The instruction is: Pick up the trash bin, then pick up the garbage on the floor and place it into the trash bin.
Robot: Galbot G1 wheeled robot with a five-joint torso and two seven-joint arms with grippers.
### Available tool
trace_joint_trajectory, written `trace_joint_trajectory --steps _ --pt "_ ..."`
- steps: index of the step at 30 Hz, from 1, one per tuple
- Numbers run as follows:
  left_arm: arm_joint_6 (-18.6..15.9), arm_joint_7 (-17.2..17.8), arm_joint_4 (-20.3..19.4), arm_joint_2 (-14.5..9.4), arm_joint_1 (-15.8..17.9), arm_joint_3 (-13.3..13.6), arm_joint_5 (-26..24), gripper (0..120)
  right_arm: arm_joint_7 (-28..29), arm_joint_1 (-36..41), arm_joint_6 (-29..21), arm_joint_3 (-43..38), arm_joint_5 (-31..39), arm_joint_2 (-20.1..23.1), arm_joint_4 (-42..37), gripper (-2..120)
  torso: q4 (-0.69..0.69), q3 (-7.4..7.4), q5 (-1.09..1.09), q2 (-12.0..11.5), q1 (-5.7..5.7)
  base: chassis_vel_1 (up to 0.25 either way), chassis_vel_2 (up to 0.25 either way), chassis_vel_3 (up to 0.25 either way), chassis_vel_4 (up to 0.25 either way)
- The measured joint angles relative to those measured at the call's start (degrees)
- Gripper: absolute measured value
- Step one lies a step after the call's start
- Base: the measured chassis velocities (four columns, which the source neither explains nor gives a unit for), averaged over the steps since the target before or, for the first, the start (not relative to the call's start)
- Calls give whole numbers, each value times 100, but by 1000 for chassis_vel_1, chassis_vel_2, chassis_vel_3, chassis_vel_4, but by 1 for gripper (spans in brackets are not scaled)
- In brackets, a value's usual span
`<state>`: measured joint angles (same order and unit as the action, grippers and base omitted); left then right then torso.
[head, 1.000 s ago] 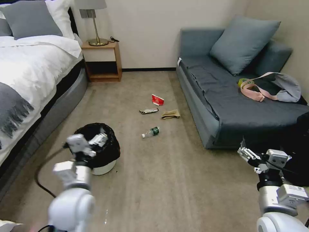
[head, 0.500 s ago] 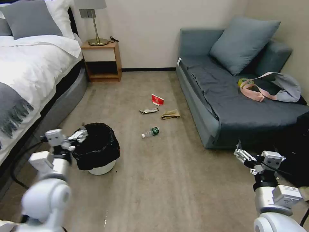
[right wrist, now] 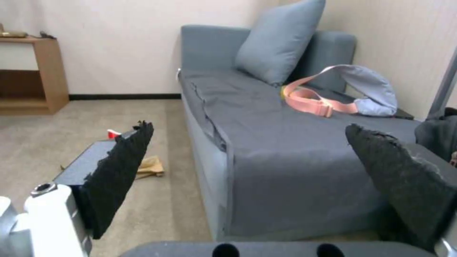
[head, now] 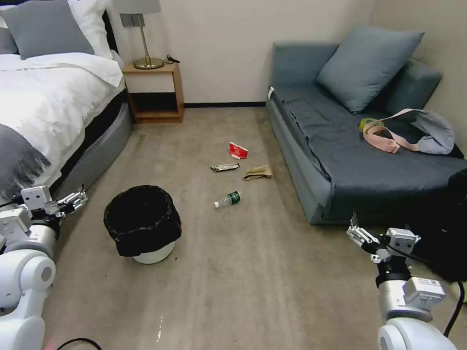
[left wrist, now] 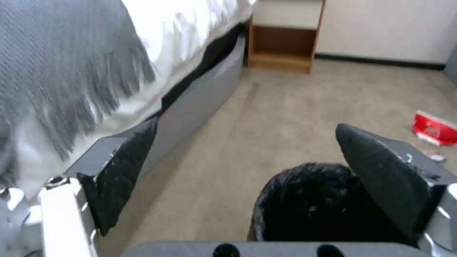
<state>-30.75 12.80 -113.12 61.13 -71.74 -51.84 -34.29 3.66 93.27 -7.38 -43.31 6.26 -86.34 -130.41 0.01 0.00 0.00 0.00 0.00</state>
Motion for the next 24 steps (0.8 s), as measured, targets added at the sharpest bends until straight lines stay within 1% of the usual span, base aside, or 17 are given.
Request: trace_joint_trajectory --steps 2,3,5,6,7,13,15,16,17,18,20,21,22,23,24 --pt "-112 -2 476 -171 288 194 -111 100 -4 -31 7 -10 14 17 39 100 -1 0 -2 0 0 0 0 0 0" --pt "-112 -2 476 -171 288 194 -111 100 -4 -31 7 -10 14 17 39 100 -1 0 -2 0 0 0 0 0 0" --pt "-225 2 951 -342 573 388 -220 100 -14 -53 14 -24 31 34 82 100 -3 0 -1 0 0 0 0 0 0" --pt "-251 2 1068 -383 642 437 -248 100 -15 -63 17 -26 34 40 104 100 -3 1 -2 -1 0 0 0 0 0" --pt "-264 2 1125 -402 677 462 -261 100 -16 -78 19 -26 37 47 128 100 -3 0 -1 0 0 0 0 0 0" --pt "-269 2 1154 -412 696 481 -266 100 -17 -156 19 -12 80 87 220 100 -1 0 0 0 0 0 0 0 0" --pt "-285 0 1242 -419 755 542 -267 100 -17 -196 19 -2 104 120 272 100 0 0 0 0 0 0 0 0 0" --pt "-311 -27 1427 -426 882 695 -229 100 -17 -220 19 0 120 144 306 100 3 0 2 0 0 0 0 0 0" --pt "-311 -27 1427 -426 882 695 -229 100 -17 -220 19 0 120 144 306 100 3 0 2 0 0 0 0 0 0" --pt "-341 -81 1656 -432 1042 899 -174 100 -18 -238 20 2 133 156 326 100 2 0 3 0 0 0 0 0 0" --pt "-410 -199 2105 -433 1343 1296 -68 100 -19 -271 20 5 154 179 371 100 -5 1 -7 -1 1 0 0 0 0" --pt "-408 -263 2244 -402 1396 1371 32 100 -19 -285 20 3 160 189 392 100 -6 0 0 0 0 0 0 0 0" --pt "-408 -263 2244 -402 1396 1371 32 100 -19 -285 20 3 160 189 392 100 -6 0 0 0 0 0 0 0 0" --pt "-406 -366 2356 -342 1411 1428 120 100 -20 -299 21 4 167 199 414 100 -5 0 8 0 0 0 0 0 0" --pt "-407 -425 2435 -297 1413 1473 178 100 -22 -311 21 5 170 208 437 100 -2 1 1 -1 1 0 0 0 0"
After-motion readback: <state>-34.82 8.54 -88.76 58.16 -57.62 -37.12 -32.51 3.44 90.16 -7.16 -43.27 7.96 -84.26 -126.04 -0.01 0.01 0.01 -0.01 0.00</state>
